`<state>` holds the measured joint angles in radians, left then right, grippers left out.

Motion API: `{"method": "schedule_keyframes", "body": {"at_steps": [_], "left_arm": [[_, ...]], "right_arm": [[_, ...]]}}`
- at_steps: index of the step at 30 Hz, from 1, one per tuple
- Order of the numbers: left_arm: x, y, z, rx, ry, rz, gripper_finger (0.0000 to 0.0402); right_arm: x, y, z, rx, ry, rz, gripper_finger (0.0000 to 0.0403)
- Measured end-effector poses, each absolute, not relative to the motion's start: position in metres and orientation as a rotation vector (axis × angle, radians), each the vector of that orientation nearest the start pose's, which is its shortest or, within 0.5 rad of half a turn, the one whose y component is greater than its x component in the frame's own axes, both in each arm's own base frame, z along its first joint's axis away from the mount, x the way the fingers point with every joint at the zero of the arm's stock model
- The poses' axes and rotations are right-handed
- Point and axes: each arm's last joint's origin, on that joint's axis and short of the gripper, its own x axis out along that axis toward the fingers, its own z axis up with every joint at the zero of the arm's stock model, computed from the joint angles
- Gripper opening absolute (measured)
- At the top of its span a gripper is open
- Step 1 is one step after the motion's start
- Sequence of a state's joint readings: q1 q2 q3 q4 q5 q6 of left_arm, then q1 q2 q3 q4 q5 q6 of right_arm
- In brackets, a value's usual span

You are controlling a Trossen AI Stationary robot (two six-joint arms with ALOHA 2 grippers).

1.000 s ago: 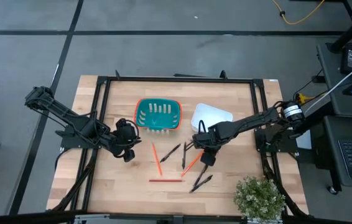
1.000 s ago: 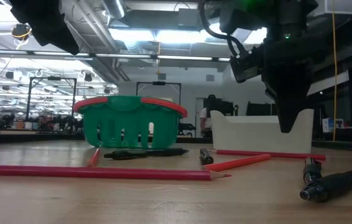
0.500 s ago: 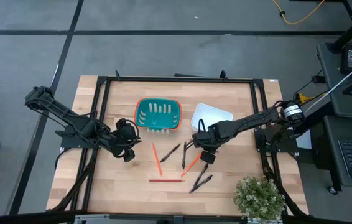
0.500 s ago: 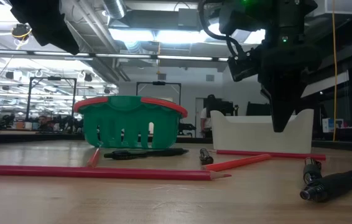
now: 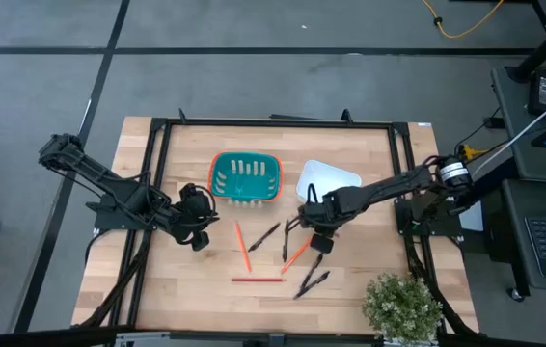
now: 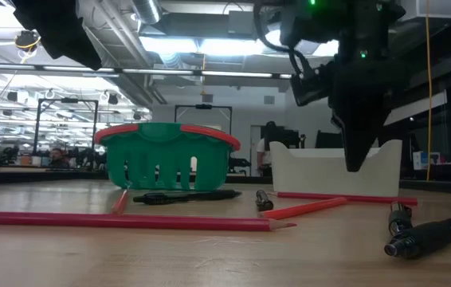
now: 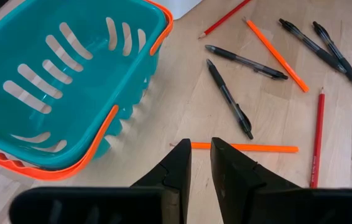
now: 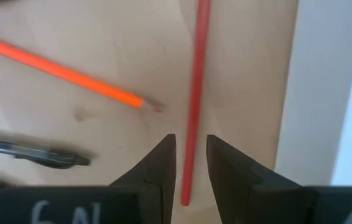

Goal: Sort pens & pencils
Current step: Adjust the white bin

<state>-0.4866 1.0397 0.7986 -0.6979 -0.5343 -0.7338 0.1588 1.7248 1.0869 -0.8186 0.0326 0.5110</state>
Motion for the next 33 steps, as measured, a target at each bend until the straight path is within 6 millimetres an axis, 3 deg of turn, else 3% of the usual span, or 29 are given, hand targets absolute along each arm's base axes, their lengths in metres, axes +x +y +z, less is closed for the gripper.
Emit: {"method": "schedule_keyframes", "body": {"at_steps": [10,33], "left_arm": [[0.178,-0.077,0.256,-0.233,0.744,0.333,0.0056],[0.178,-0.077,0.256,-0.230,0.745,0.332,0.0056]], "right_arm": [[0.293,0.036,0.156,0.278,1.460,-0.291,0.0090],[0.295,0.008,0.156,0.233,1.441,-0.346,0.0090]]}}
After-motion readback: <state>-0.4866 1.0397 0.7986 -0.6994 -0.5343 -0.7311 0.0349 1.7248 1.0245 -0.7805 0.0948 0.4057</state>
